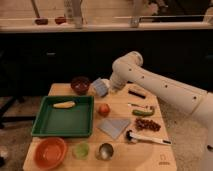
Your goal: Place sponge in table surface
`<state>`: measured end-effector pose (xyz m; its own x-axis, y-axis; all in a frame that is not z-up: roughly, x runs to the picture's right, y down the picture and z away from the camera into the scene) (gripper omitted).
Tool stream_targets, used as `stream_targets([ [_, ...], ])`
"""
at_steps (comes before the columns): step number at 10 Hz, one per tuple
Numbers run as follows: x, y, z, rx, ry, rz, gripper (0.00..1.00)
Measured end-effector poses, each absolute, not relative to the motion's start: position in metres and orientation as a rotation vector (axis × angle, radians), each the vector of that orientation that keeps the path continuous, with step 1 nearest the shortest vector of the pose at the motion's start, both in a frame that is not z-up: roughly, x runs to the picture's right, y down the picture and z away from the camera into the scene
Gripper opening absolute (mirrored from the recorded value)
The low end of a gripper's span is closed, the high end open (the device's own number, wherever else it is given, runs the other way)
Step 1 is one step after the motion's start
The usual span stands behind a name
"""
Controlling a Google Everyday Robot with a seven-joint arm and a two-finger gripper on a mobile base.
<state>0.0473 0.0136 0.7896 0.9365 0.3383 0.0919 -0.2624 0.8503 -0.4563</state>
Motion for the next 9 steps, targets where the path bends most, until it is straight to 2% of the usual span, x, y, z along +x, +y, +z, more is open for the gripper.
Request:
stream_targets([
  [9,0.108,0.046,0.821,-0.477,-0.140,0.466,0.00],
])
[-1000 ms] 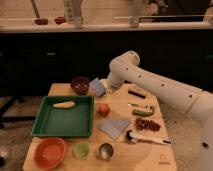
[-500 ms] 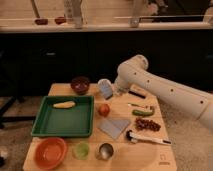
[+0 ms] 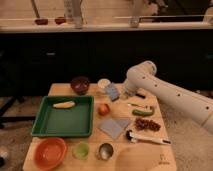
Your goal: Place sponge in table surface
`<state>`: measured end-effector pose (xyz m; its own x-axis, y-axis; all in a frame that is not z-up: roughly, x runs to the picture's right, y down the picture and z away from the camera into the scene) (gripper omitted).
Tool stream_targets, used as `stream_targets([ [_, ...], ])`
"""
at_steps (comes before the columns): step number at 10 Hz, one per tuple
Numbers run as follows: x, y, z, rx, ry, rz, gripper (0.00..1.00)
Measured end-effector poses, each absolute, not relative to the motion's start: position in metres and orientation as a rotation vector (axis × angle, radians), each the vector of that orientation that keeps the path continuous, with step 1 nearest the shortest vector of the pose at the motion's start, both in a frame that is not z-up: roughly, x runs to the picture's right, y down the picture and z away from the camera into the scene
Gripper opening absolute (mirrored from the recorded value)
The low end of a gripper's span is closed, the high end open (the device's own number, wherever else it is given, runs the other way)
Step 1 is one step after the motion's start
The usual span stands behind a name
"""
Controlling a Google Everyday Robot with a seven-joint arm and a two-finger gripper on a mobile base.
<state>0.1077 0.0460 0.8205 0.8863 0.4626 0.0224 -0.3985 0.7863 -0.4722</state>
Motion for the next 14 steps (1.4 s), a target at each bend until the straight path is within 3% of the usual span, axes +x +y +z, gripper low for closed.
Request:
stream_targets([
  [14,0.132,0.075,0.879,-0.609,-0.132,0.503,0.00],
])
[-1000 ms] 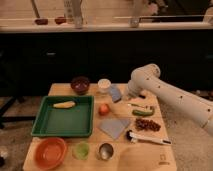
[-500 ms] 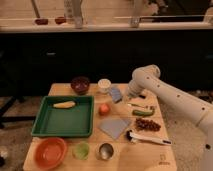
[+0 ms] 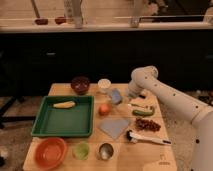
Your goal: Place sponge in table surface
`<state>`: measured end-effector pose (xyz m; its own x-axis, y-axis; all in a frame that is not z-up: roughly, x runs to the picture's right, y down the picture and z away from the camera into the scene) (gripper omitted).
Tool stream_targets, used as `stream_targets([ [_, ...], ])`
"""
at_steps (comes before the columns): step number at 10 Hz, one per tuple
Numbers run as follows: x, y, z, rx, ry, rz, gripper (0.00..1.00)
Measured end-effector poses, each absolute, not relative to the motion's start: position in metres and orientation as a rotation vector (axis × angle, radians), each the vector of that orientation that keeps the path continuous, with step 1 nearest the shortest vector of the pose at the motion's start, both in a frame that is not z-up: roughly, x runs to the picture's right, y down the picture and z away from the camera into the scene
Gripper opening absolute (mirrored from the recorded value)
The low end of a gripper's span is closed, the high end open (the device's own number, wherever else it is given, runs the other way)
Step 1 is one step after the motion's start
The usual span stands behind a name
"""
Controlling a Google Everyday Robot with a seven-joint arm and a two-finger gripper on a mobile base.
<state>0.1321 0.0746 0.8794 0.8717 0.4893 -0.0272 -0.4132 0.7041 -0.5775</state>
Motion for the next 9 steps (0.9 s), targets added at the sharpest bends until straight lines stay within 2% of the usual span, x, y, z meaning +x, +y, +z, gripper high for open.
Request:
stream_targets([
  [9,0.1370,0.0857,0.8872,-0.661,-0.103,0.501,0.02],
])
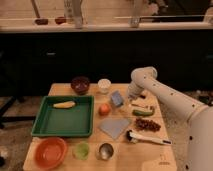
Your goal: Place sponge in table surface
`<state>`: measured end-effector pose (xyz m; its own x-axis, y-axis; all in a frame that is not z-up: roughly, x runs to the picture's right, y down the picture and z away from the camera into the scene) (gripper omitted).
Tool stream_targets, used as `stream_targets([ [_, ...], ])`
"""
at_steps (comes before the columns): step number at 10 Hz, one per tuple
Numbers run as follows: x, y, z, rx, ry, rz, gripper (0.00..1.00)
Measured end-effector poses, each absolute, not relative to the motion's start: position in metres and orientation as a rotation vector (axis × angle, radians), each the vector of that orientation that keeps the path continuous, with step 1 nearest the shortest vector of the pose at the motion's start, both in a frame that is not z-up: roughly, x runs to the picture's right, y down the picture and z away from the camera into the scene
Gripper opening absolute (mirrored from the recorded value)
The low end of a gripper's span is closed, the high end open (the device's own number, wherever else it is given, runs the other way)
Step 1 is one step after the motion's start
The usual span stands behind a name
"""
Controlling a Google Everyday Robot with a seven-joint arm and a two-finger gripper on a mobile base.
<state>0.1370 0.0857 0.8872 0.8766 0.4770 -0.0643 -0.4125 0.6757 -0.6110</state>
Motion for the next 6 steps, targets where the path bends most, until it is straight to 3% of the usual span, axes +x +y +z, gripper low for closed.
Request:
stream_targets([
  [6,0.1355,0.0856,0.8875,-0.661,-0.104,0.499,0.00],
])
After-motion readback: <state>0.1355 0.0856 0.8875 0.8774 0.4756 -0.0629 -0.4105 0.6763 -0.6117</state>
